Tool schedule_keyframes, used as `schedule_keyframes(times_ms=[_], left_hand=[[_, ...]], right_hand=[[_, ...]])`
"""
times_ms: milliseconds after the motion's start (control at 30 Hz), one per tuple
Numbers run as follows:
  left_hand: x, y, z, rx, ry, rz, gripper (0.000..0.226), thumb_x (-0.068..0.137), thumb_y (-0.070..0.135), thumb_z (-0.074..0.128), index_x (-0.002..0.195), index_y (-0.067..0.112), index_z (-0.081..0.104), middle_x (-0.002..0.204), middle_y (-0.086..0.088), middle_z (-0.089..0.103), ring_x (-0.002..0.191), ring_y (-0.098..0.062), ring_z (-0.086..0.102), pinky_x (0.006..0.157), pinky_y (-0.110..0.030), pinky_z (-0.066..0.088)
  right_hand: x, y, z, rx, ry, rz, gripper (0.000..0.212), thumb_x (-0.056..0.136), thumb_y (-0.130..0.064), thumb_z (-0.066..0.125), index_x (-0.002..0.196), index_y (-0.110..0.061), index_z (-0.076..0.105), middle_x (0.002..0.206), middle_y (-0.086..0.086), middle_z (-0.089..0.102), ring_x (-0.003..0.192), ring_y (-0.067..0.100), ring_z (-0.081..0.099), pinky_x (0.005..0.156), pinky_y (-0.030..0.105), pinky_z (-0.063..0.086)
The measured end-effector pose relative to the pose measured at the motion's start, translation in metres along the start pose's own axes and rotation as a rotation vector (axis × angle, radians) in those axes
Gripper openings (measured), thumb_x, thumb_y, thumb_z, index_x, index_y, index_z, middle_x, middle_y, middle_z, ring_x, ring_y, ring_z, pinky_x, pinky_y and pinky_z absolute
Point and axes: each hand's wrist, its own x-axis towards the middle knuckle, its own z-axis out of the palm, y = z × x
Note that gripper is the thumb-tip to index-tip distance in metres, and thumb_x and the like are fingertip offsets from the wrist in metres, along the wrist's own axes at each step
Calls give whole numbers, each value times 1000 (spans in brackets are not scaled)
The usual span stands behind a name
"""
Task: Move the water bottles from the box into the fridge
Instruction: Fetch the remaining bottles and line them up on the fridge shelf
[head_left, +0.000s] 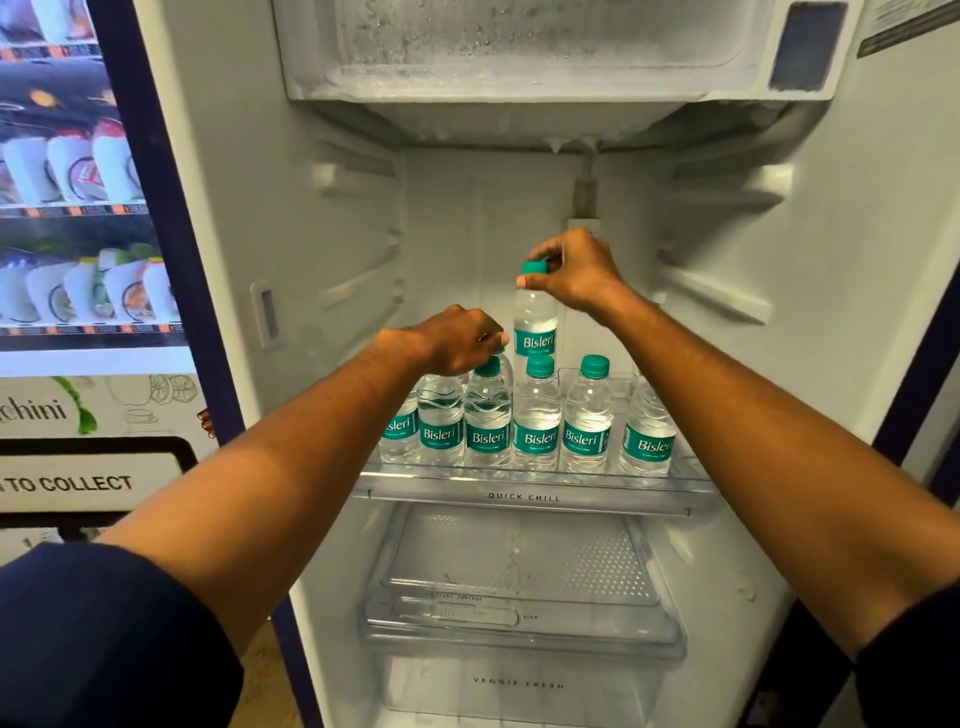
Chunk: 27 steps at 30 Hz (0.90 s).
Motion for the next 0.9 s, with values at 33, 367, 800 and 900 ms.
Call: schedule_keyframes(times_ms=[33,367,800,900], left_hand=[[0,-1,1,-2,1,1,40,105,33,37,127,9,60,124,-9,66,101,-21,62,91,-33,46],[-3,1,11,26,36,-4,42,105,35,35,129,10,58,127,-13,63,102,-24,59,91,-36,44],[-14,5,11,54,78,-70,55,103,46,35,144,9,40,146,-15,46,129,-32,47,104,-43,40],[-23,0,6,78,125,-104,61,101,50,35,148,11,32,152,-14,37,137,-33,38,111,-46,36]], right_hand=[[-1,4,5,-5,-9,14,45,81,-23,79,121,-8,66,125,10,66,111,23,63,96,33,52],[-15,34,38,-59,-63,162,39,77,-27,83,107,-5,71,114,10,69,97,23,64,82,31,54],[-16,36,43,-296,-85,225,48,79,-42,79,109,-8,66,109,10,69,89,23,64,75,32,52],[-17,31,40,-324,-94,222,50,82,-48,74,113,-10,65,113,9,68,92,23,63,74,32,50]])
